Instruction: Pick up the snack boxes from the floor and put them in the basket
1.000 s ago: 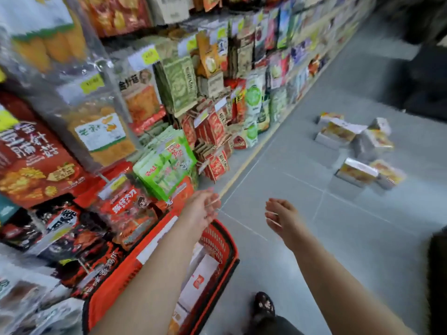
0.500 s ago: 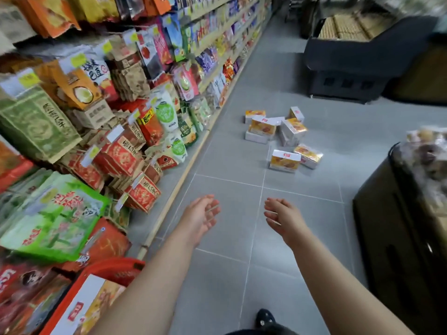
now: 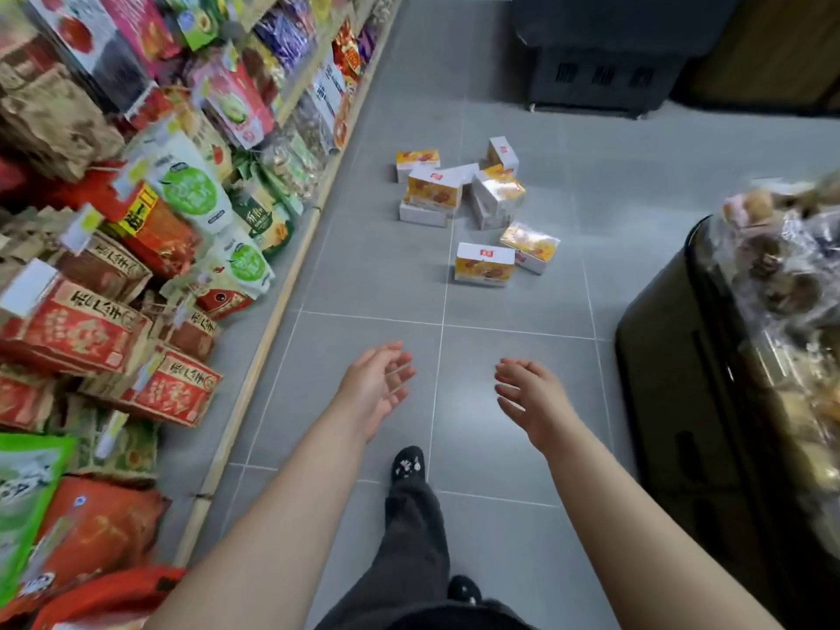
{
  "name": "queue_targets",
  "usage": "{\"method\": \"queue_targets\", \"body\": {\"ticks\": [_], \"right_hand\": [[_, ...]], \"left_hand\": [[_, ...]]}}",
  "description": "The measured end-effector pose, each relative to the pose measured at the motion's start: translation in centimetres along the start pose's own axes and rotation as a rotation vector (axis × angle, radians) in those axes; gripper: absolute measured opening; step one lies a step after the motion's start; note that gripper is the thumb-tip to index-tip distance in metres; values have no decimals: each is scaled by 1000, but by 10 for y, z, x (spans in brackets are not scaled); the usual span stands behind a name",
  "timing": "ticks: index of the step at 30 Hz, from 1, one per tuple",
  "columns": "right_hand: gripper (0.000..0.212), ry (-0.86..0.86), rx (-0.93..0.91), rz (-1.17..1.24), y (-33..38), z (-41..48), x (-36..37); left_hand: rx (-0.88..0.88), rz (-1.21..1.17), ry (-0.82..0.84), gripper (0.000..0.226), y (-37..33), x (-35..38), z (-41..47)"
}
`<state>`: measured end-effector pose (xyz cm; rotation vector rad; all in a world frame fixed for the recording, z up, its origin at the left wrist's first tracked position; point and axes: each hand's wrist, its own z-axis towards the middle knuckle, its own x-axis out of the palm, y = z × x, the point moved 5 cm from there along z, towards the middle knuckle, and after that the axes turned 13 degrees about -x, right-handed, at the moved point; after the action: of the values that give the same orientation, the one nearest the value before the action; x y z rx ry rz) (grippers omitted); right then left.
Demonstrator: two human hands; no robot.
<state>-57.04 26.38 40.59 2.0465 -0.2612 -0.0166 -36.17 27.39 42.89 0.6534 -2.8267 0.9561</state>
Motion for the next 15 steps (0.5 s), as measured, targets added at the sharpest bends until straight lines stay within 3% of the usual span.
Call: {"method": "queue_targets", "body": {"ticks": [8, 15], "right_hand": [[11, 15, 18, -19, 57, 131, 66], [12, -130, 42, 24, 89, 221, 63]], "left_hand": [[-6, 55, -25, 14, -133, 13, 102], [-35, 131, -25, 12, -226, 56, 187]]}}
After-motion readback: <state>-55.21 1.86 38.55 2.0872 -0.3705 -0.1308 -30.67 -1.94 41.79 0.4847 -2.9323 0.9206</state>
